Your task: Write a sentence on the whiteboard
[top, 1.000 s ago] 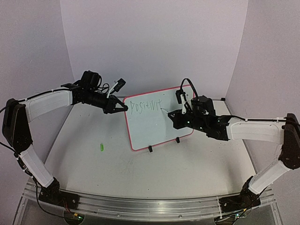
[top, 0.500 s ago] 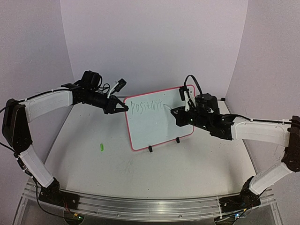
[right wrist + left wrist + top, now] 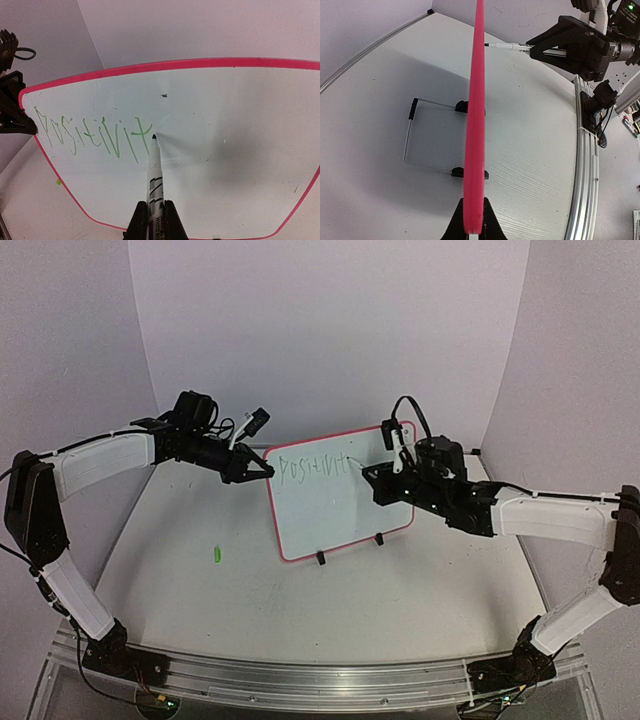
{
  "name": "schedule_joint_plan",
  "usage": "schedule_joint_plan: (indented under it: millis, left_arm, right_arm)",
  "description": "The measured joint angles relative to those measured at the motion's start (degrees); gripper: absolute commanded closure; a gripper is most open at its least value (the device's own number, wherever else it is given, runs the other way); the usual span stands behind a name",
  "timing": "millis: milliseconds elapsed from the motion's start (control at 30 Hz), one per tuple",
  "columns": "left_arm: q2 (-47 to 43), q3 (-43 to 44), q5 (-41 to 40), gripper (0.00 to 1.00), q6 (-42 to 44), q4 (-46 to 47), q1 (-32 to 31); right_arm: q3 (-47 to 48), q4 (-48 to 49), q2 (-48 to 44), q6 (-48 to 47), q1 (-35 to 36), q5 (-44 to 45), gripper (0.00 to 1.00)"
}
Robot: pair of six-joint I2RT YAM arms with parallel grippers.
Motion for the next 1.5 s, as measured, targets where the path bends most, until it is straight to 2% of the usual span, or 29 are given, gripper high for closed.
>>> schedule_joint_plan:
  millis: [1500]
  left_arm:
    - [0.0, 0.0, -0.3, 1.0, -0.1, 0.0, -0.1]
  right_arm:
    - [-1.6, 0.5, 0.9, 1.8, 0.1, 3.3, 1.0]
